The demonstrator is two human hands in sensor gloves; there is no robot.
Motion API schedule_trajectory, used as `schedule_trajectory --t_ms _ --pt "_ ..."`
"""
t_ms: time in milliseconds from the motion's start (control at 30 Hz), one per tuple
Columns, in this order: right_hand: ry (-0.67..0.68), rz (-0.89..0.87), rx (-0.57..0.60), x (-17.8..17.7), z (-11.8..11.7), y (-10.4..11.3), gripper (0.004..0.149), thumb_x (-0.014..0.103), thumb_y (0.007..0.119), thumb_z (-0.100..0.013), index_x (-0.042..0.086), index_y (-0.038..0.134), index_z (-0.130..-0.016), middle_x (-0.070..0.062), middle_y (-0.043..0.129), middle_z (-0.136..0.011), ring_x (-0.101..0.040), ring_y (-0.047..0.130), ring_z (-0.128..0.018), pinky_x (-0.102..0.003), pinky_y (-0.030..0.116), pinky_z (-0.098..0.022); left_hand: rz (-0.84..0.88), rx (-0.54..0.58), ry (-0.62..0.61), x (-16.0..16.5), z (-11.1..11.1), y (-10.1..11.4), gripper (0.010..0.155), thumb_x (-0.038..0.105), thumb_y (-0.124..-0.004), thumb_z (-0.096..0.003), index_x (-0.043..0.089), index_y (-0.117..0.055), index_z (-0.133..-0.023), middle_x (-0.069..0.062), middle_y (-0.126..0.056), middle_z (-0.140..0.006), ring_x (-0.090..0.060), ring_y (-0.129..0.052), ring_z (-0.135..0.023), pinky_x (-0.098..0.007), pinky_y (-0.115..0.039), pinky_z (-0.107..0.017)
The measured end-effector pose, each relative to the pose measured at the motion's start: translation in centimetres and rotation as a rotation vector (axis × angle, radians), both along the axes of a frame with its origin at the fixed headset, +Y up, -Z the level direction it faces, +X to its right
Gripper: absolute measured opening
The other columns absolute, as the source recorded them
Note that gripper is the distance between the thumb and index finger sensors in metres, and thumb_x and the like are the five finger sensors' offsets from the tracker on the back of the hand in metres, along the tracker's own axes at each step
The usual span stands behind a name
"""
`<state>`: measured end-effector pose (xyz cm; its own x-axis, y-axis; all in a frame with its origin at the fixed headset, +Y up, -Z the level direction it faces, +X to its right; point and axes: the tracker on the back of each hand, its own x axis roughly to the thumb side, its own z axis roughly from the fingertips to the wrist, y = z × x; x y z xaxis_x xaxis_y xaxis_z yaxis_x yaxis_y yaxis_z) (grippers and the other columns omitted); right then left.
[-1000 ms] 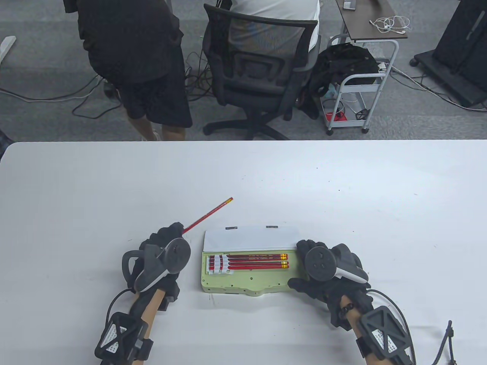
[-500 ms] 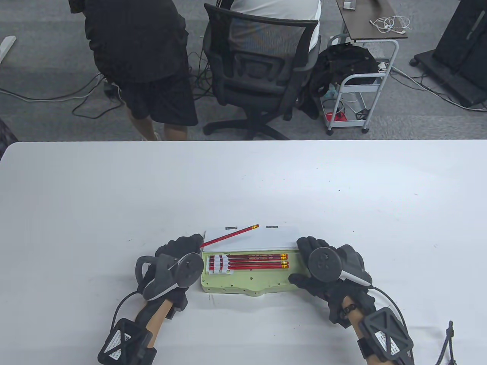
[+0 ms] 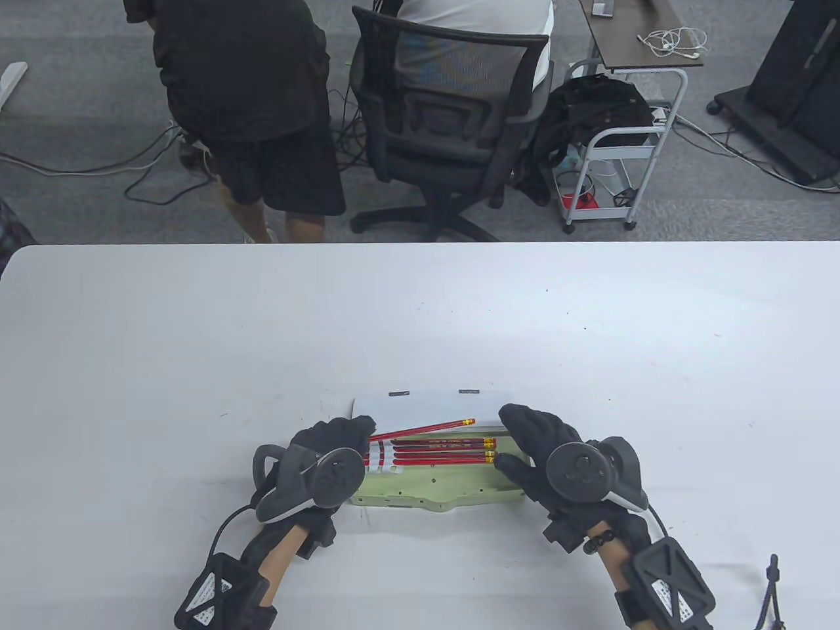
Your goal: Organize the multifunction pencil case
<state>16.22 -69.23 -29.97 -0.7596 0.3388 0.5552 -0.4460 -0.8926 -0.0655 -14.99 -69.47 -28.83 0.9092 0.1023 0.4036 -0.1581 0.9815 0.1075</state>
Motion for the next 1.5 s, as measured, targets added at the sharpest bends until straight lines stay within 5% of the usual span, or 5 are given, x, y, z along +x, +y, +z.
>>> schedule_trajectory --t_ms 367,767,967,1233,1500 --pt "0.017 0.062 0.037 -1.4 0.2 -0.5 0.065 0.038 0.075 -0.048 0.005 0.062 -0.102 -0.024 0.074 -0.098 -0.049 0.084 -0.083 -0.062 0.073 -0.063 0.02 -0.008 -0.081 1.9 0.7 0.1 0.042 0.025 -0.061 -0.0568 0.021 -0.065 -0.099 -0.007 -0.091 -0.086 -0.027 -0.098 -0.07 -0.06 -0.079 -0.058" --pt "0.022 0.066 0.09 -1.9 0.5 -0.3 0.045 0.031 0.078 -0.048 0.014 0.08 -0.089 -0.013 0.092 -0.078 -0.035 0.099 -0.064 -0.052 0.085 -0.054 0.169 -0.105 -0.137 1.8 0.3 -0.6 0.042 0.026 -0.061 -0.0564 0.02 -0.067 -0.098 -0.005 -0.093 -0.081 -0.025 -0.101 -0.065 -0.059 -0.082 -0.055" --pt "0.011 0.09 0.084 -2.0 0.5 -0.2 0.043 0.032 0.076 -0.049 0.016 0.081 -0.088 -0.011 0.093 -0.077 -0.034 0.099 -0.063 -0.051 0.085 -0.053 0.177 -0.099 -0.139 1.4 0.1 -0.8 0.044 0.028 -0.061 -0.0576 0.02 -0.066 -0.1 -0.007 -0.093 -0.088 -0.031 -0.099 -0.074 -0.061 -0.079 -0.058" --pt "-0.069 0.093 0.033 0.0 -0.3 -0.1 0.043 0.031 0.074 -0.049 0.017 0.08 -0.089 -0.014 0.089 -0.081 -0.037 0.095 -0.068 -0.054 0.082 -0.056 0.17 -0.131 0.011 -3.7 -1.3 -1.1 0.075 0.05 -0.065 -0.0536 0.012 -0.046 -0.114 -0.023 -0.066 -0.115 -0.051 -0.074 -0.101 -0.072 -0.063 -0.066" --pt "-0.119 0.175 -0.027 1.5 -1.0 -0.2 0.042 0.032 0.077 -0.048 0.019 0.084 -0.088 -0.017 0.079 -0.085 -0.039 0.087 -0.071 -0.058 0.076 -0.059 0.092 -0.405 -0.018 -5.9 -2.5 -3.9 0.104 0.066 -0.066 -0.0418 0.009 -0.025 -0.118 -0.03 -0.038 -0.125 -0.062 -0.044 -0.109 -0.078 -0.047 -0.068"
